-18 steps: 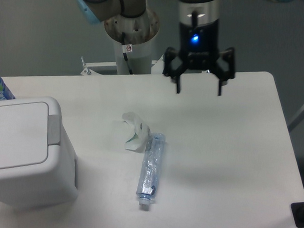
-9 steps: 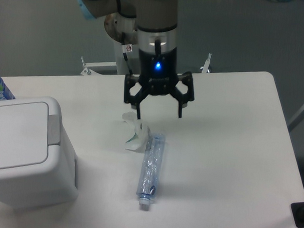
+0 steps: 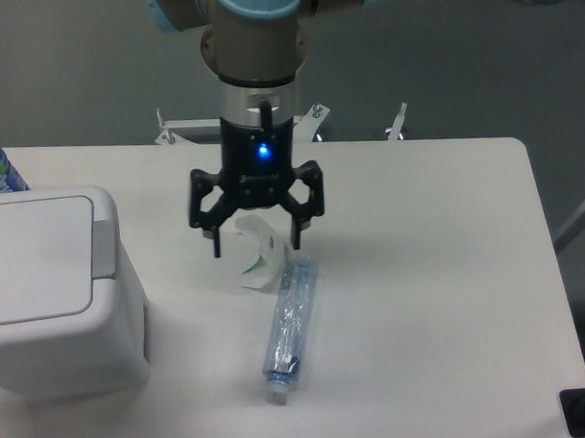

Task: Open the trash can
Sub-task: 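Move the open gripper down and across toward the white trash can lid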

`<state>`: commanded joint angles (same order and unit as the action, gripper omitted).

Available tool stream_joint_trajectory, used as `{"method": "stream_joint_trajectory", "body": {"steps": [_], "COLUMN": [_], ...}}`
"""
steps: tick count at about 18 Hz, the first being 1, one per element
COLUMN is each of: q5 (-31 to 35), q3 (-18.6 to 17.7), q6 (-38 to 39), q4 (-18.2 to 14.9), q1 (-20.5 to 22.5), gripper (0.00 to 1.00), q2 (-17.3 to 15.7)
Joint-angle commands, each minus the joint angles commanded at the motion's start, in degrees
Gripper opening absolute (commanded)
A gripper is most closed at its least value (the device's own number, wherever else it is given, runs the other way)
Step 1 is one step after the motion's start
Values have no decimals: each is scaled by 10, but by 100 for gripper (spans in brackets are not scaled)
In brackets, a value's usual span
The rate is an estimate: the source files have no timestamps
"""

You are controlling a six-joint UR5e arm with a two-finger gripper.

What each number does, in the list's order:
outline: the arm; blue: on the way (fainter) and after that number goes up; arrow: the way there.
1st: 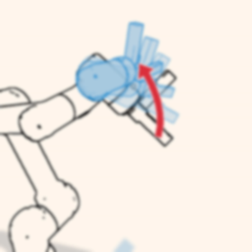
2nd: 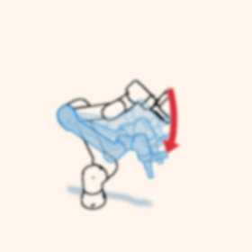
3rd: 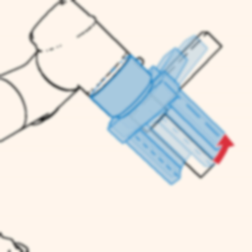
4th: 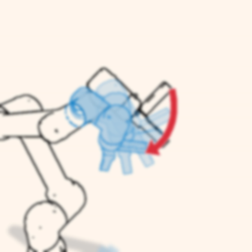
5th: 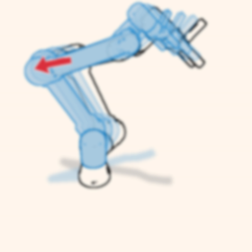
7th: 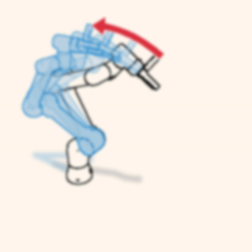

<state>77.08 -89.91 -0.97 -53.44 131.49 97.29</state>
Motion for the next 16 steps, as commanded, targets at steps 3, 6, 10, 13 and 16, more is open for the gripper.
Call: {"method": "stream_joint_trajectory", "body": {"steps": [3, 6, 10, 13, 16], "q5": [0, 0, 0, 1, 1], "q3": [-2, 0, 9, 8, 8], "q6": [20, 20, 36, 36, 37], "q4": [0, 0, 0, 1, 11], "q1": [-22, -41, -57, -69, -69], "gripper": [100, 100, 100, 100, 100], "q2": [0, 8, 13, 18, 18]}}
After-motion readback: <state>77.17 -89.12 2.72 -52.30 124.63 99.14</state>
